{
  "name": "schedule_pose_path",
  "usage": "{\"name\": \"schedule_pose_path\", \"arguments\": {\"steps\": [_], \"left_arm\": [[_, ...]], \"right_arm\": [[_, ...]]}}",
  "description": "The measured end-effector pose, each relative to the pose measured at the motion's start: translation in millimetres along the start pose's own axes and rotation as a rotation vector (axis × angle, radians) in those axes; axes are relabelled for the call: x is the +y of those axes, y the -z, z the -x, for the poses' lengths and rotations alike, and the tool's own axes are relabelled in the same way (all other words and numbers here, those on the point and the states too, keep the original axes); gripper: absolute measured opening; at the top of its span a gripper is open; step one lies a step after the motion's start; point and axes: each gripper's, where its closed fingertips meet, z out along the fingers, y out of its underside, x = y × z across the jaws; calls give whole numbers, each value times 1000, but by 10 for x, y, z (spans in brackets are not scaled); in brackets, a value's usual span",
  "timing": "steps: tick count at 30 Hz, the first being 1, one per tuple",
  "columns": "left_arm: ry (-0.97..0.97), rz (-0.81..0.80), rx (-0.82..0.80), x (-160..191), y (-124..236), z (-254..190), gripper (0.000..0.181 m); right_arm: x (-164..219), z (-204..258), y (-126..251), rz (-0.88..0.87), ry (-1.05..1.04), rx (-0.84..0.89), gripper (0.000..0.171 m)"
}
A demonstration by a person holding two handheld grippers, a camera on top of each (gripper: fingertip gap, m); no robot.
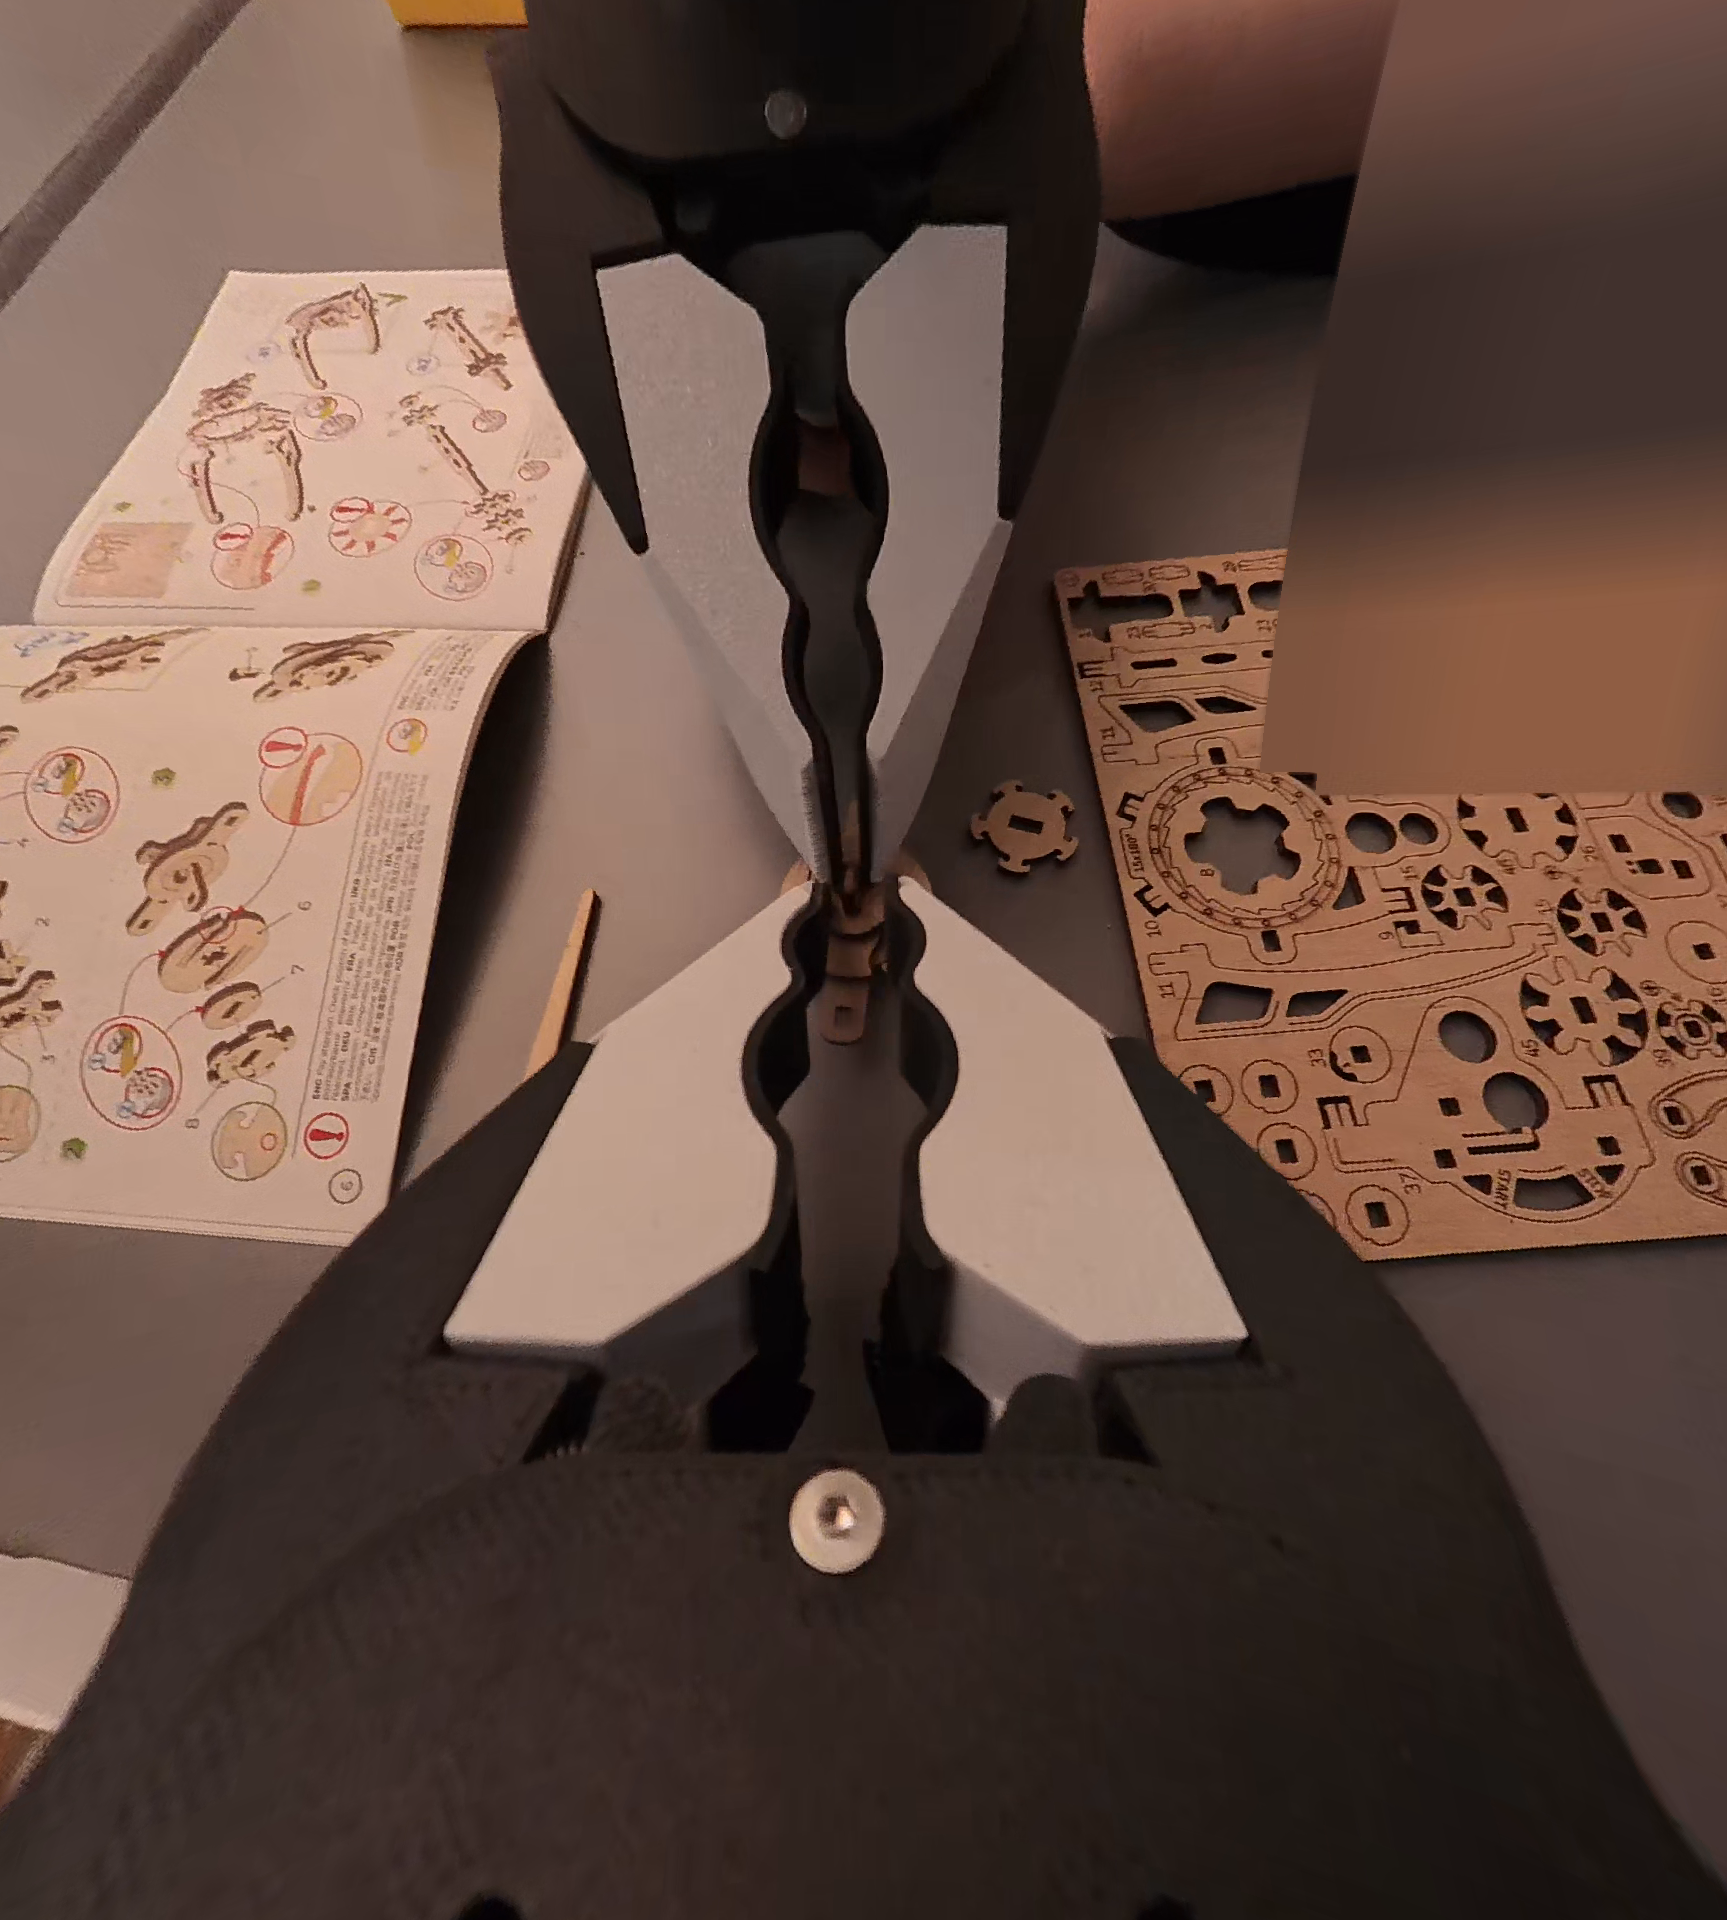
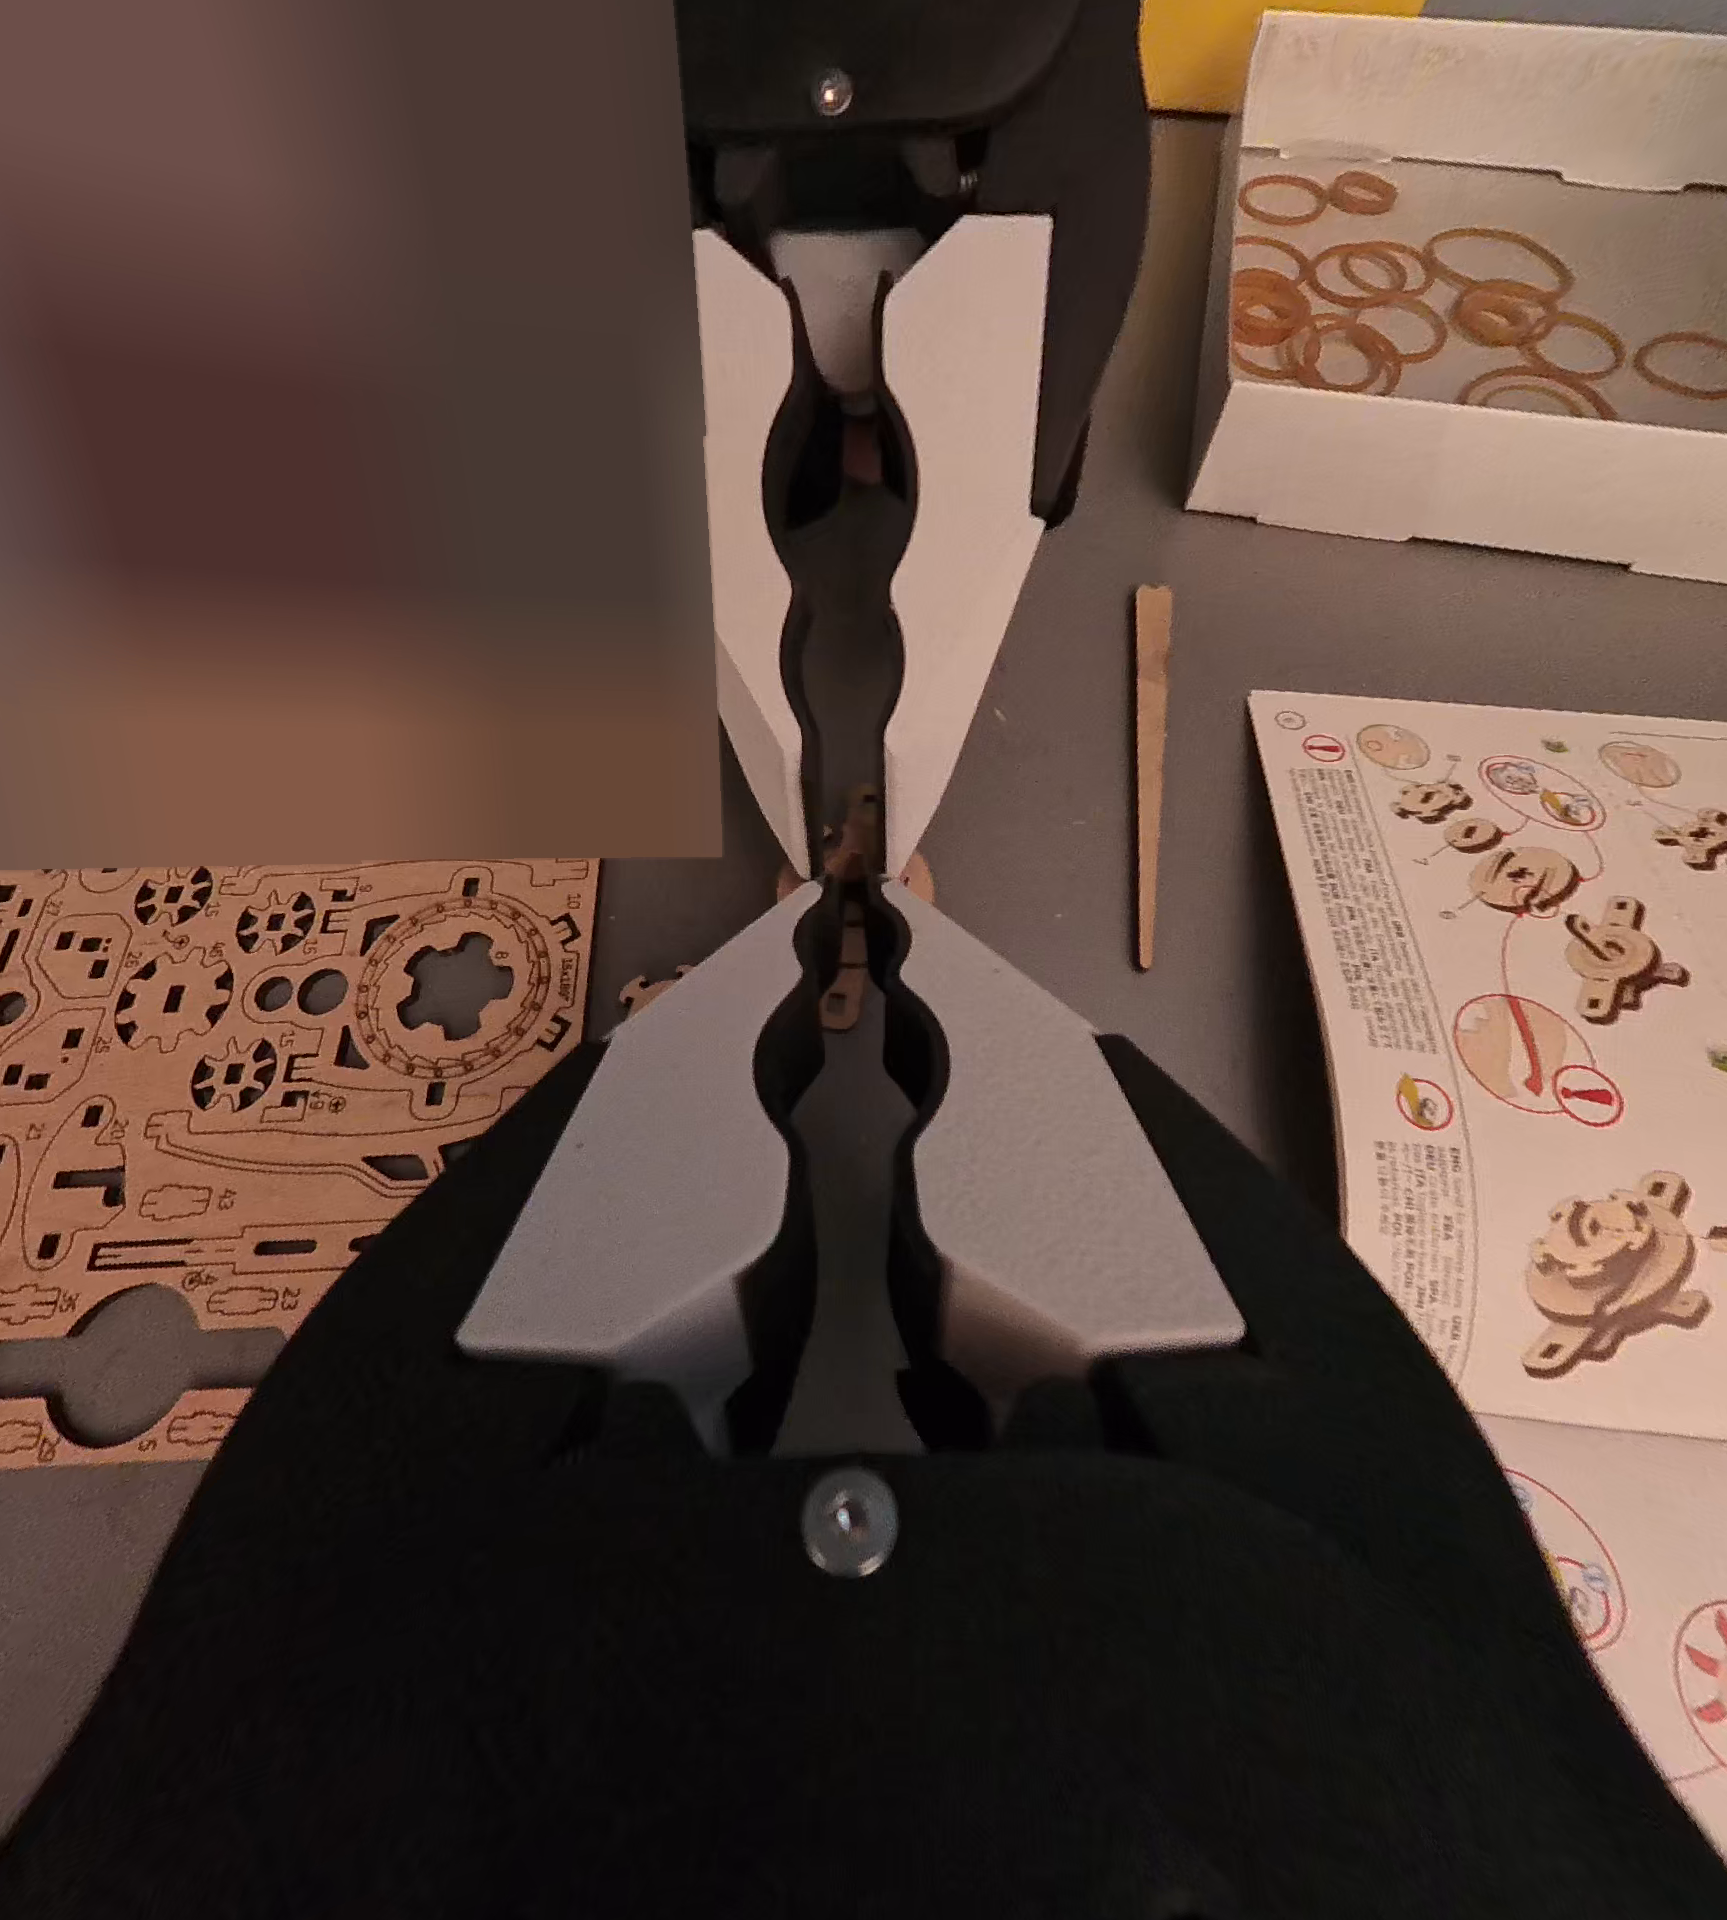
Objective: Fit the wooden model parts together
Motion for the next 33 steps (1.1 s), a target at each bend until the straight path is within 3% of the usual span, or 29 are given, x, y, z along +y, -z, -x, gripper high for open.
{"name": "schedule_pose_path", "arguments": {"steps": [20, 33], "left_arm": [[121, 18, 39, 8, 0, 5, 7], [43, 2, 10, 6, 2, -3, 7]], "right_arm": [[52, 14, 3, 151, -100, 41, 7], [3, -1, -5, 59, -67, 16, 4]]}}
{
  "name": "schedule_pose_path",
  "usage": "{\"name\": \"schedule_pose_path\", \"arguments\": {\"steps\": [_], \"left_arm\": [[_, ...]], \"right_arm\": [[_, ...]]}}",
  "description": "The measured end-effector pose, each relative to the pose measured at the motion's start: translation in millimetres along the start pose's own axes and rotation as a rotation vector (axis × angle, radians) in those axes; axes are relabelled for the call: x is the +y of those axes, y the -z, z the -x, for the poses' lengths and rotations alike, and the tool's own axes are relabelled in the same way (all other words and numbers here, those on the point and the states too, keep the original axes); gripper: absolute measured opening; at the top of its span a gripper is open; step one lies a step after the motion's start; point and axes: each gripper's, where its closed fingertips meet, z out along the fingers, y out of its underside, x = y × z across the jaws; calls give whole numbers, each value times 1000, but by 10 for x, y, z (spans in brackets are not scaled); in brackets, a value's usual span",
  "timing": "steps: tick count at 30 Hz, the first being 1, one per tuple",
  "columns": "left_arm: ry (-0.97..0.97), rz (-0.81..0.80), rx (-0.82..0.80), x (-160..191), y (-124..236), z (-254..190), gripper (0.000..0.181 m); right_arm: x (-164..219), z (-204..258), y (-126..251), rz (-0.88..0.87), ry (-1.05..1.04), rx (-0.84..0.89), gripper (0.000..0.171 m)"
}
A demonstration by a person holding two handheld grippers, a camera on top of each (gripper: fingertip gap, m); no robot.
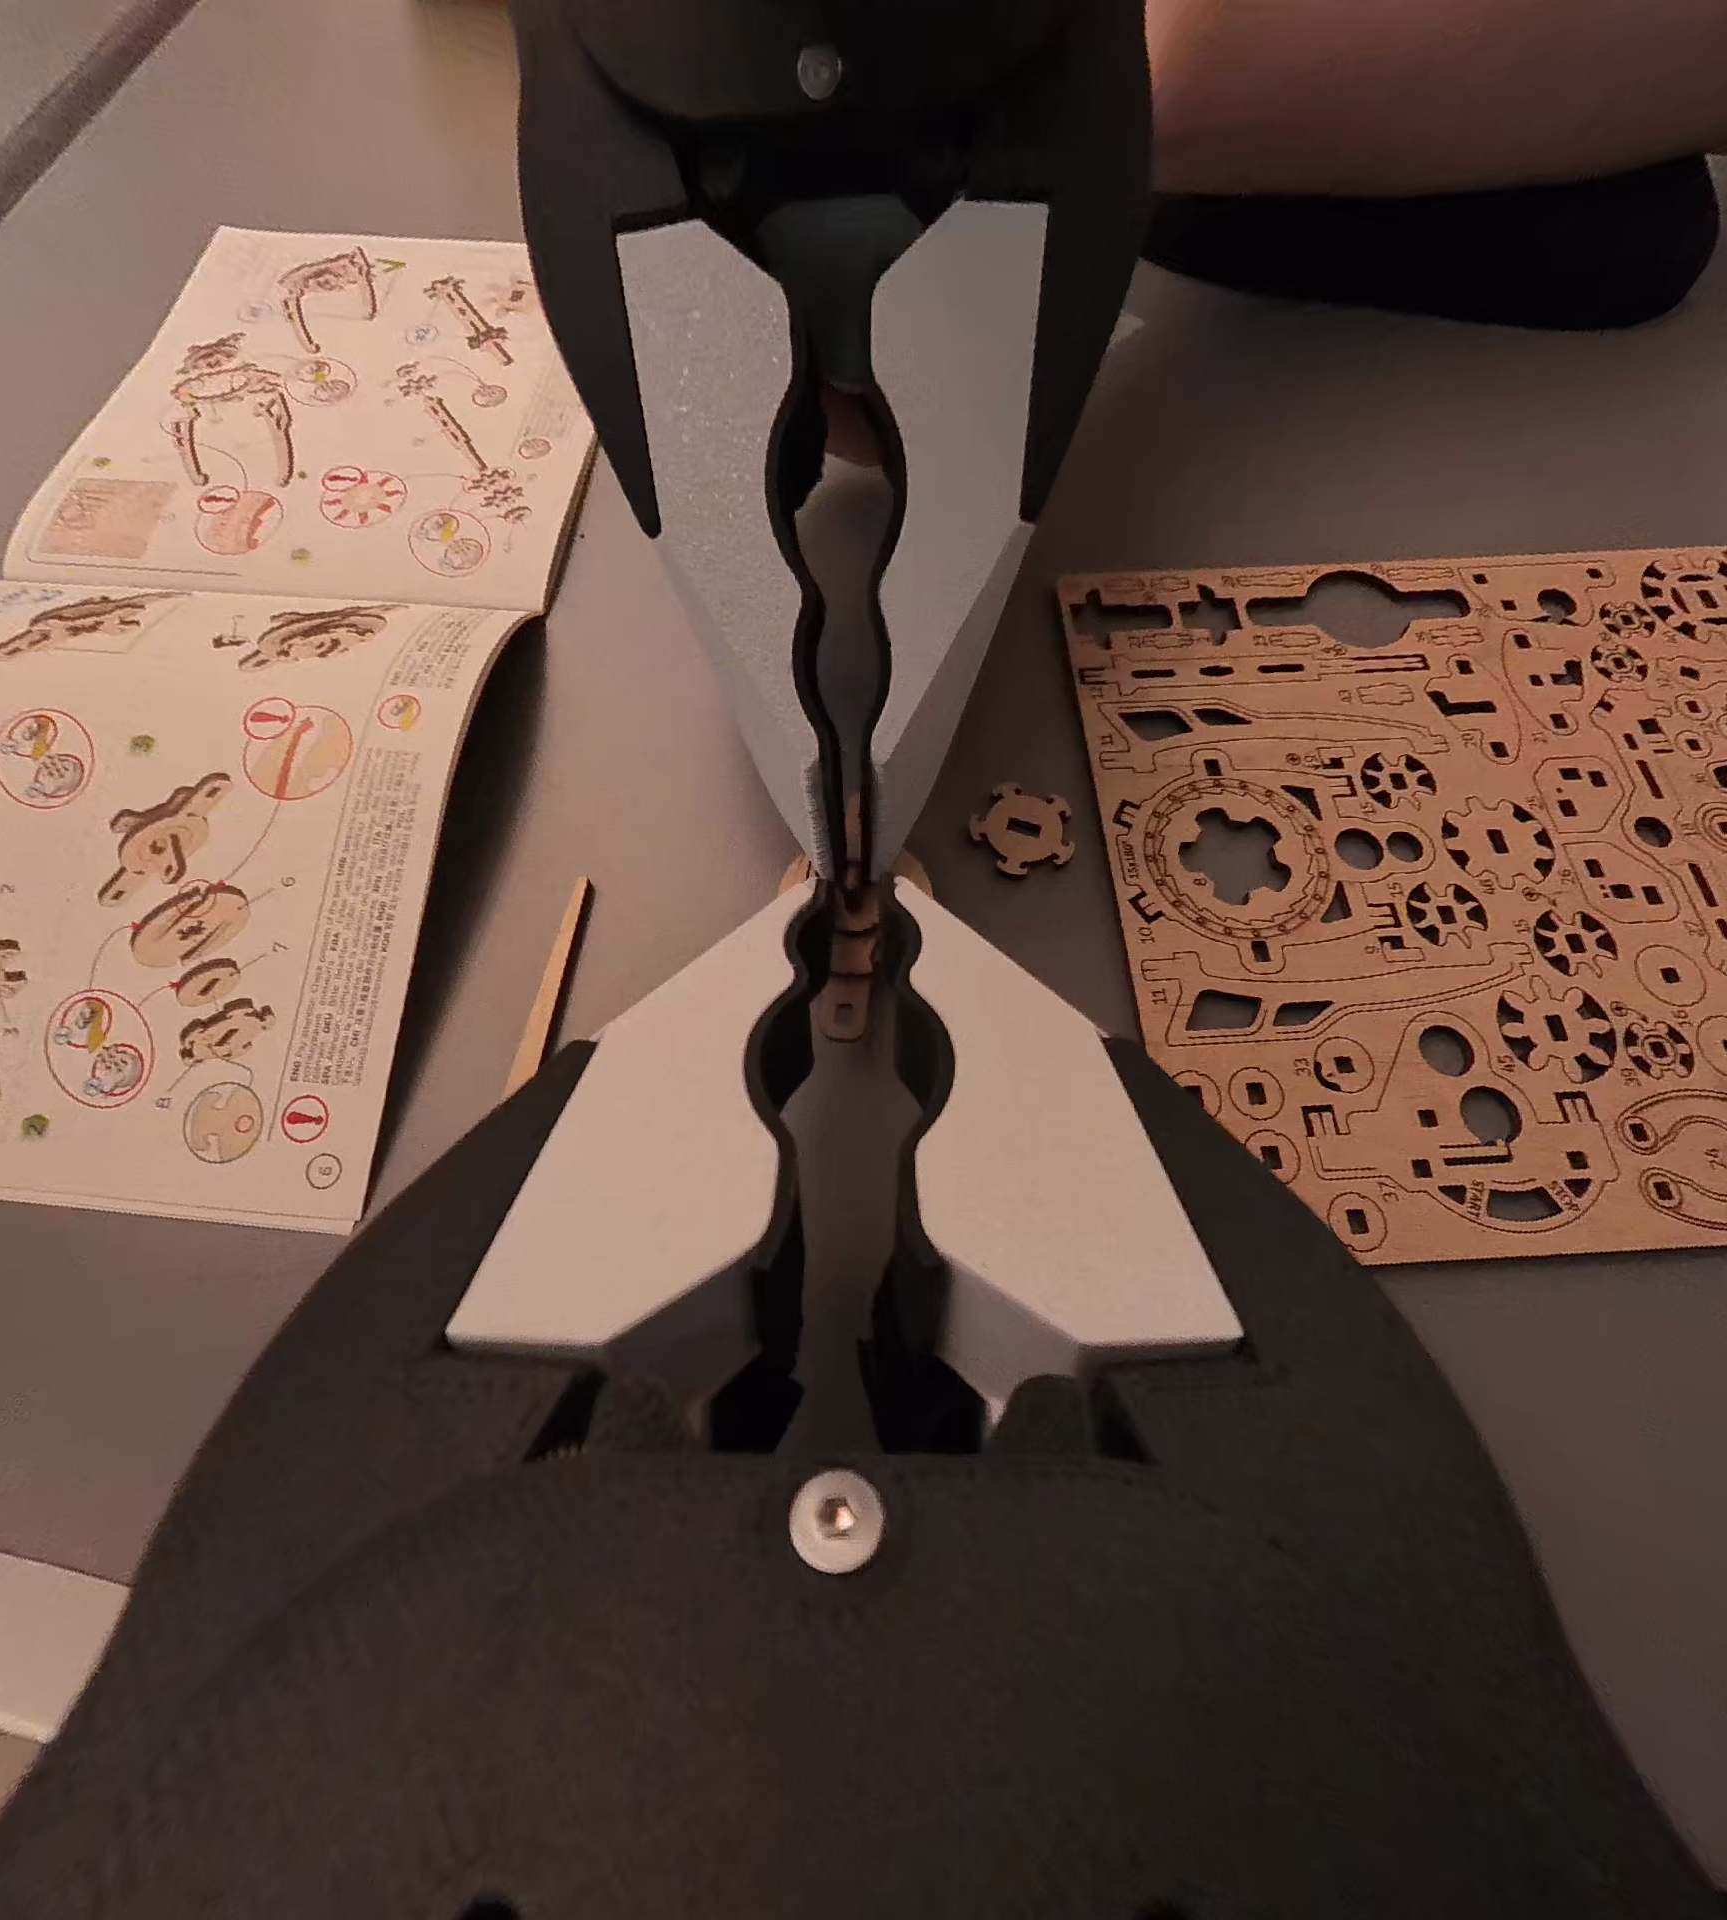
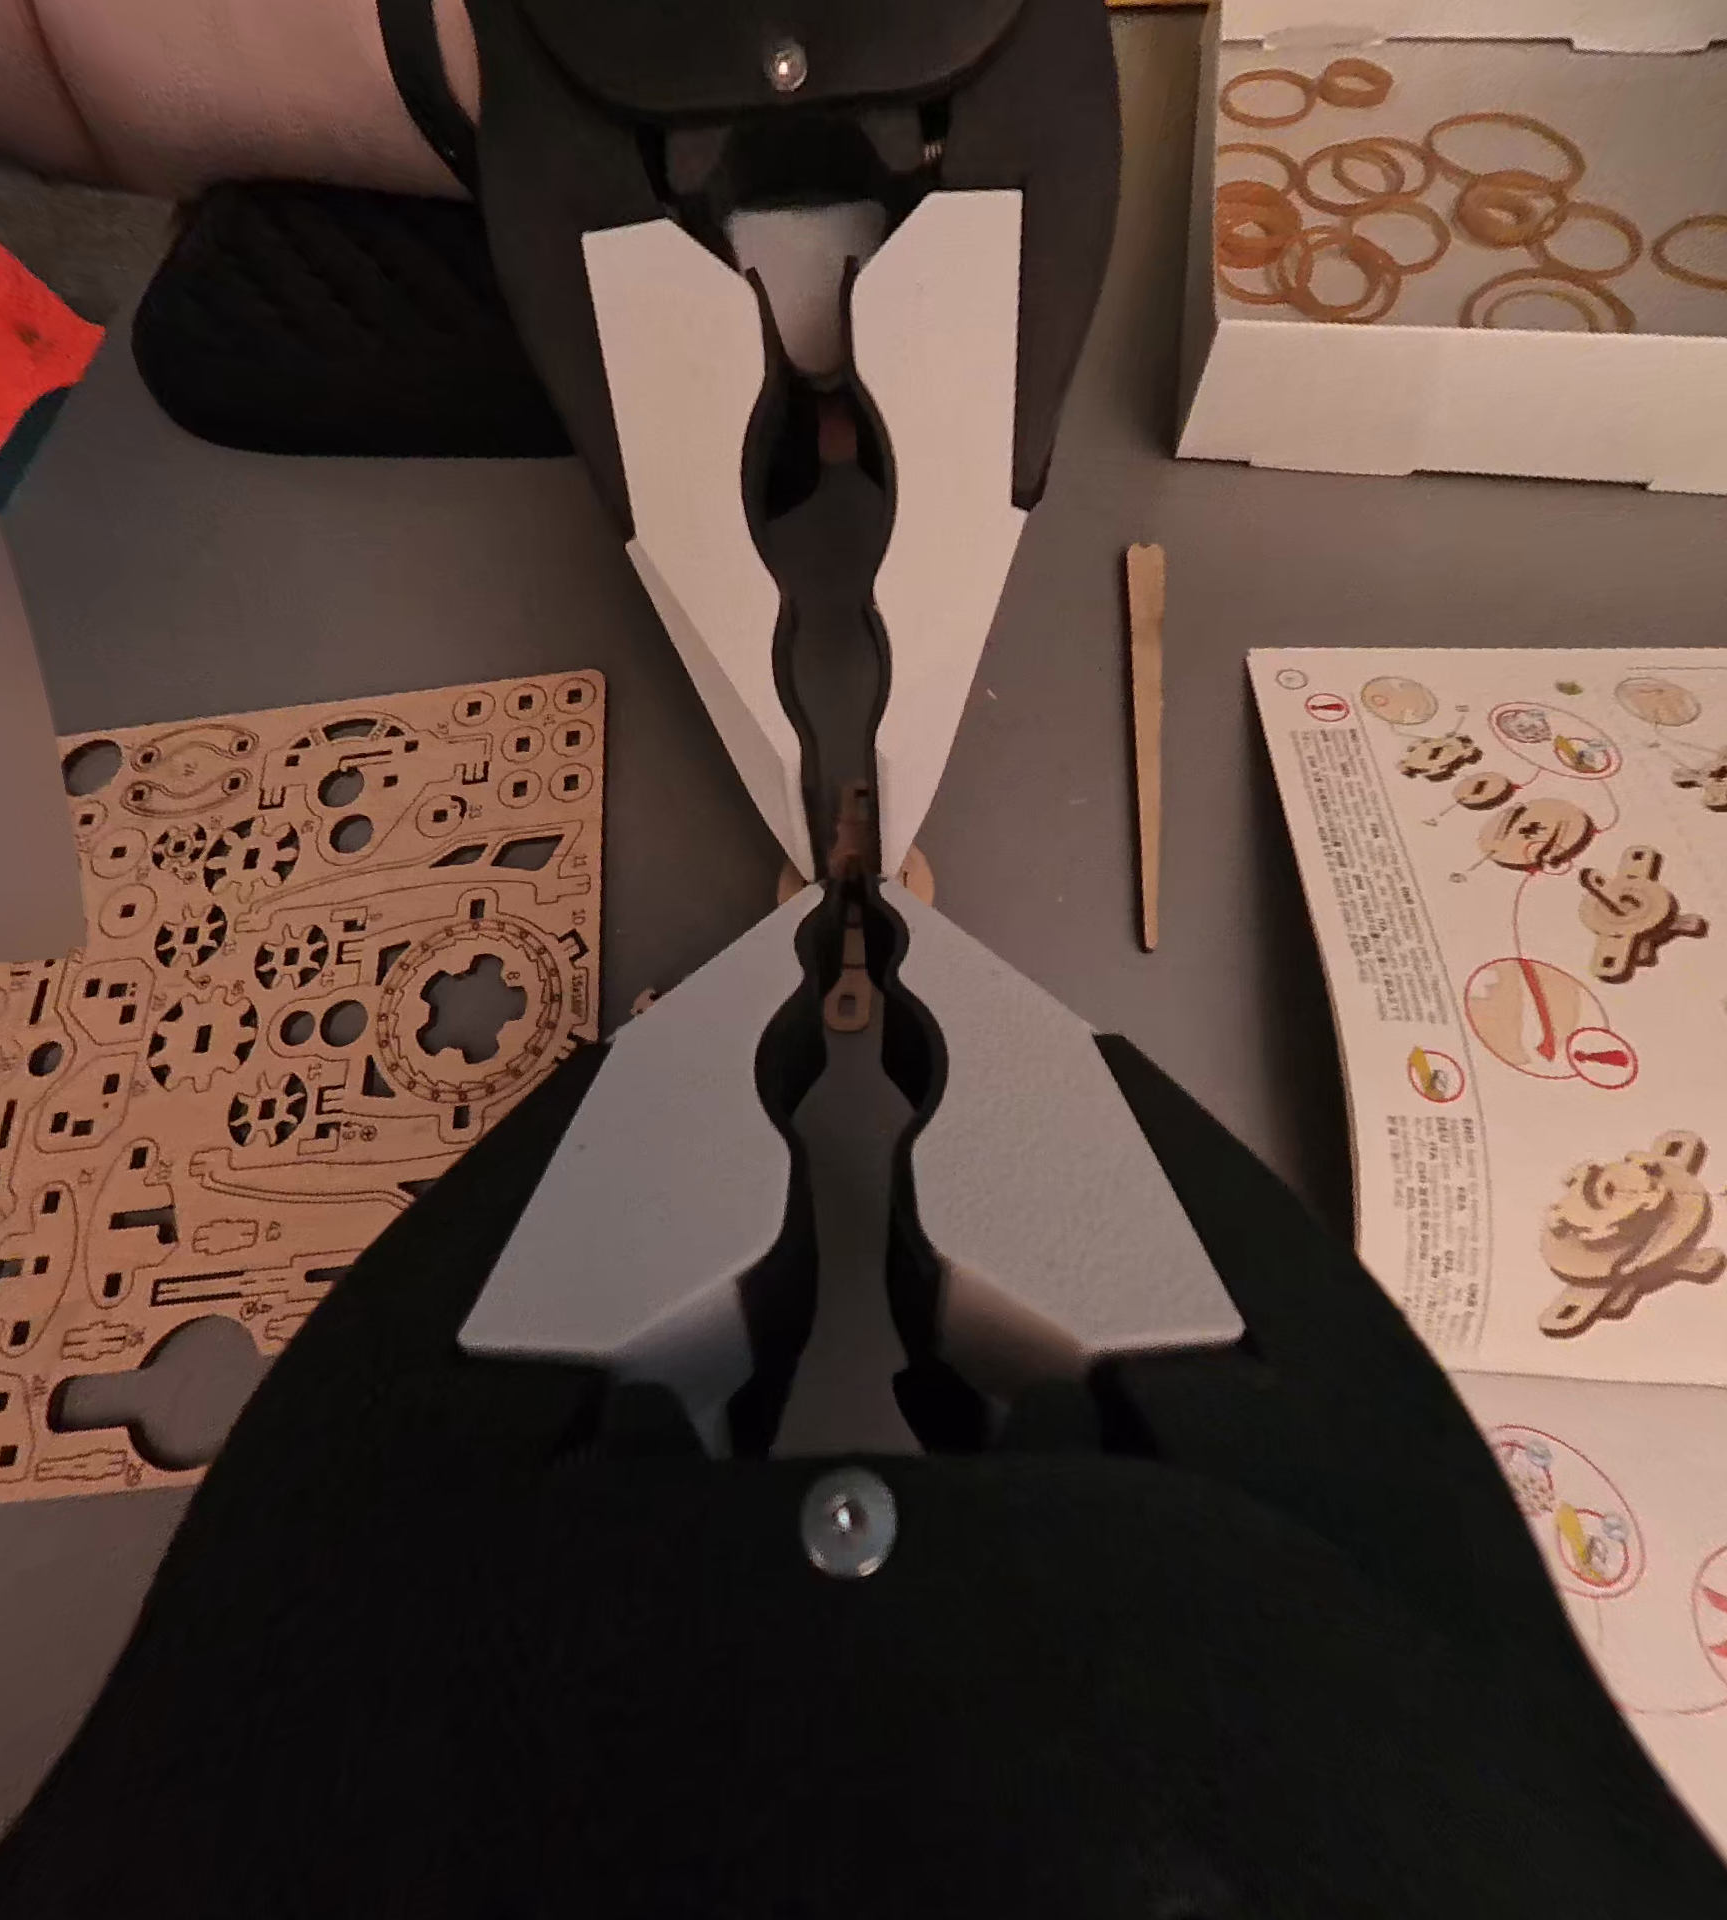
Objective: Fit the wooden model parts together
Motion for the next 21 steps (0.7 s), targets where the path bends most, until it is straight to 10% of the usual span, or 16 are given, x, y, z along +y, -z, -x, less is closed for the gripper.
{"name": "schedule_pose_path", "arguments": {"steps": [12, 21], "left_arm": [[40, -38, 31, -25, 109, 44, 27], [96, -504, 29, -679, 707, 151, 42]], "right_arm": [[-74, -63, 12, -102, -181, -61, 3], [-497, -219, 635, -548, -663, -397, 2]]}}
